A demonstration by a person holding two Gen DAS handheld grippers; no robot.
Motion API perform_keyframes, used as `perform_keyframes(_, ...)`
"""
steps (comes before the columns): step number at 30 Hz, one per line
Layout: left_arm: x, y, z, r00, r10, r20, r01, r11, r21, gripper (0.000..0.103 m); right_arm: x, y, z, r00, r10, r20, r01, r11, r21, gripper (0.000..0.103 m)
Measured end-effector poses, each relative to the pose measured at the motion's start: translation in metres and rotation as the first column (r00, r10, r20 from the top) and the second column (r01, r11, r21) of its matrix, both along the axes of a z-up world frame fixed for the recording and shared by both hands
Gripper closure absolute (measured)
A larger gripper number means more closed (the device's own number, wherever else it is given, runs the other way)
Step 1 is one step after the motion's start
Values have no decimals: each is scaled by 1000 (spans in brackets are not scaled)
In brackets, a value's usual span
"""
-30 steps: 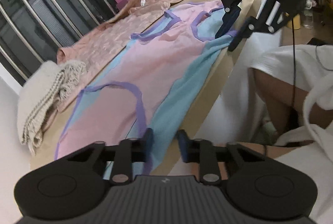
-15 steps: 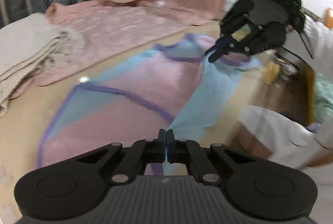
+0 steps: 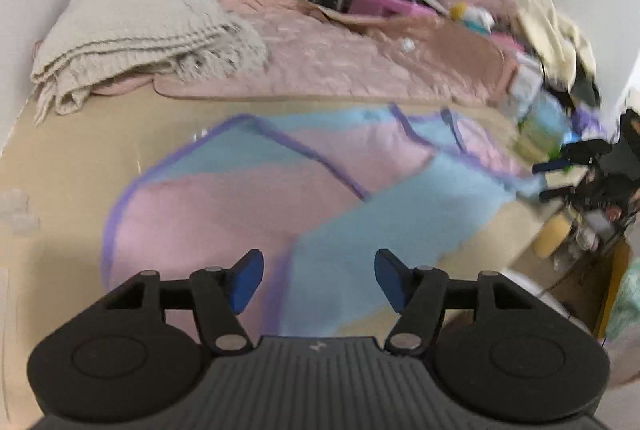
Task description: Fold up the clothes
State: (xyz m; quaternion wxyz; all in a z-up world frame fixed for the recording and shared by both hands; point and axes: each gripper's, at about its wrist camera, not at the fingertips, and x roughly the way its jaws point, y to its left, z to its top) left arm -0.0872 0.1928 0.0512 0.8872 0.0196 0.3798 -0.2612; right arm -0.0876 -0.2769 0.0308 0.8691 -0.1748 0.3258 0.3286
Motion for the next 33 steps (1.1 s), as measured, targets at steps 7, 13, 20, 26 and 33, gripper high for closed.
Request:
perform_keyframes(7,6,11,-19,999,20,36,-25,989,142,46,3,-17,-3,999,4,-35,-3,1000,24,98)
perform_keyframes(13,17,21,-14,997,70,40,-75,984,163,47,28,6,45,995,43,93,-25,983,-182,96)
perform_keyframes(20,2,5,11,996,55,72,-59,997,43,47,42,56,0,991,47,129,12,904,-427,54)
perform_keyframes(26,11,-23,1,998,30,61,-34,996,78,43,15,35,27,991,-8,135,33,982,-186,54)
perform_keyframes(33,21,-33,-19,999,14,46,-20,993,120,93,34,15,-5,982,-187,4,187,982,18,73)
